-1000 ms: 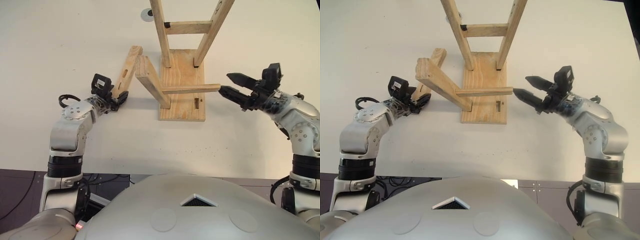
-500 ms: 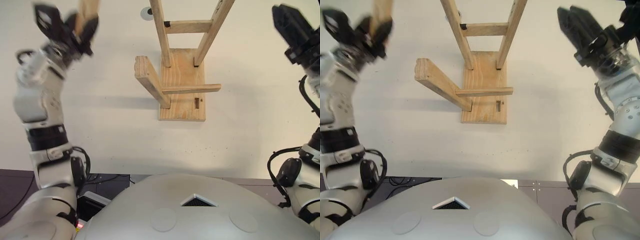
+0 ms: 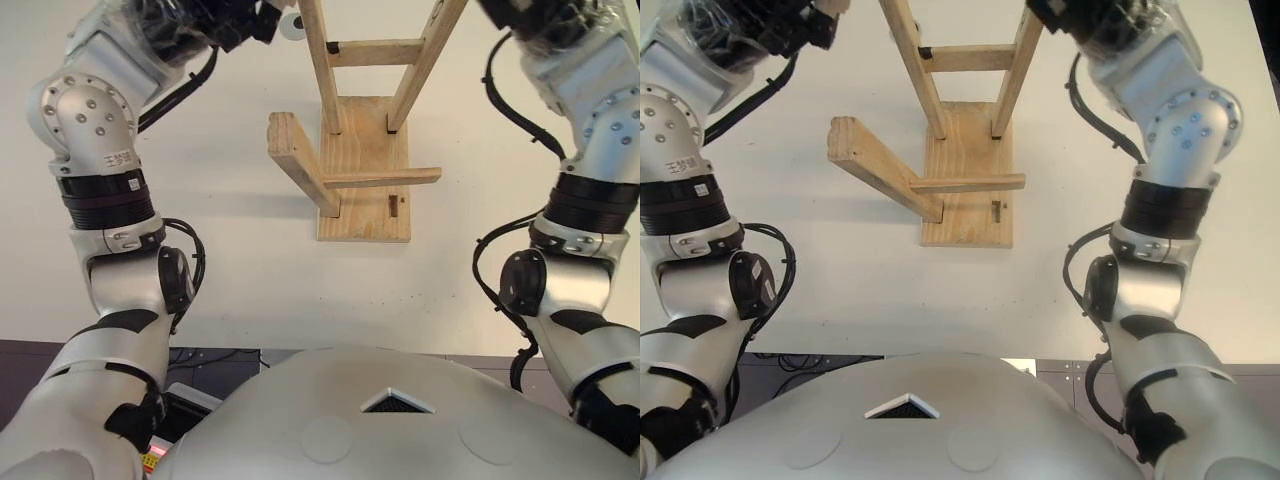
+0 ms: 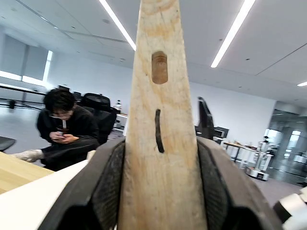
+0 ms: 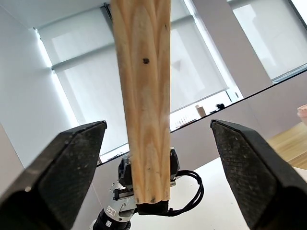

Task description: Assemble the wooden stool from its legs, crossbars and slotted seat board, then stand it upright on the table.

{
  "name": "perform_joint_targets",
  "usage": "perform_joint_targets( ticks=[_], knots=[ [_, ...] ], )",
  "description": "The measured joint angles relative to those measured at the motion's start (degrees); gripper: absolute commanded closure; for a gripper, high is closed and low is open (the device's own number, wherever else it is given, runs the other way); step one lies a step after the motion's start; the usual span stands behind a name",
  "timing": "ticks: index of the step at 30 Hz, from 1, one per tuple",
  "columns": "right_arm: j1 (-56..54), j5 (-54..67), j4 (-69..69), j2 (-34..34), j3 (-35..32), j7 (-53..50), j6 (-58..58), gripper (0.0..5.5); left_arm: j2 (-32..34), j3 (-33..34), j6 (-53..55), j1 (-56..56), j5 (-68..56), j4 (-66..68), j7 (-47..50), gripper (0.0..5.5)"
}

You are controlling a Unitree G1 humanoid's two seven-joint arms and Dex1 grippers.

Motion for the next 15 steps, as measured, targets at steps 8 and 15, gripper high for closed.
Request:
perform_joint_targets(
  ticks=[8,15],
  knots=[
    [-4.2,-3.4,6.6,0.0,1.0,6.9,0.5,1.52,-1.0,-1.3,-0.5,-0.7,1.5,5.5,-3.8,3.49],
    [-5.3,-3.7,7.0,0.2,0.8,7.4,1.3,1.86,-1.0,-3.0,-0.5,-0.7,3.8,6.0,-6.2,3.49]
  ],
)
